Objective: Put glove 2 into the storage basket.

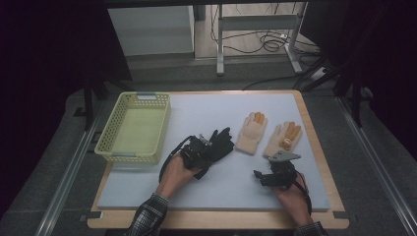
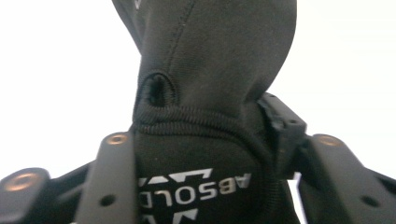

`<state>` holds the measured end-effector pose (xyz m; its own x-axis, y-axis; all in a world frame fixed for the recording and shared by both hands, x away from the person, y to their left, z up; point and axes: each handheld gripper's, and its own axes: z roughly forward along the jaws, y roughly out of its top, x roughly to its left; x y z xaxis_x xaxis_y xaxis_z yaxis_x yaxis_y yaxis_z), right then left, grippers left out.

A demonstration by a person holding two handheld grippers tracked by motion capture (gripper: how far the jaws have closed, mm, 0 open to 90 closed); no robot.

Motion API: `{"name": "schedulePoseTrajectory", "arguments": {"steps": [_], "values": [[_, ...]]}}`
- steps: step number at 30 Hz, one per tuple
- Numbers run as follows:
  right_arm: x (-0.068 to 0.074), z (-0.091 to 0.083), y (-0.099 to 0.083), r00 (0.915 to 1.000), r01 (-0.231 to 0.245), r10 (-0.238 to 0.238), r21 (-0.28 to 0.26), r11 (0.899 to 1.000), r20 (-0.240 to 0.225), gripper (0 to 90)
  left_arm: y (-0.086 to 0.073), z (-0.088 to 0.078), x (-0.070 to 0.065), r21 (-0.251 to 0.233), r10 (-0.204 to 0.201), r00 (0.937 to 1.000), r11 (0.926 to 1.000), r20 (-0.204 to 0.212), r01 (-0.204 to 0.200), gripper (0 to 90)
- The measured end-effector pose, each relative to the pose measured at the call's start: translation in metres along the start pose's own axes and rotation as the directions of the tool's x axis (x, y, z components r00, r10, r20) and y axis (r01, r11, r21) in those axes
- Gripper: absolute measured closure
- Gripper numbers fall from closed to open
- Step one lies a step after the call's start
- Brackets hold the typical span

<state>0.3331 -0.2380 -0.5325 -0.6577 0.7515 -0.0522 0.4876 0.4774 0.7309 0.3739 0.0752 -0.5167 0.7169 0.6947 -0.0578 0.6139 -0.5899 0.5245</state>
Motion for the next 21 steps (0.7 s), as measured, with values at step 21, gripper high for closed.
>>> {"name": "schedulePoseTrajectory", "arguments": {"steps": [21], "values": [[0.0,0.0,0.0,1.0,0.0,0.0,0.0,1.0,0.0,20.9,0.023,-0.061,0.028,-0.076,-0.037,0.9972,0.9966,-0.065,0.032,59.8]]}}
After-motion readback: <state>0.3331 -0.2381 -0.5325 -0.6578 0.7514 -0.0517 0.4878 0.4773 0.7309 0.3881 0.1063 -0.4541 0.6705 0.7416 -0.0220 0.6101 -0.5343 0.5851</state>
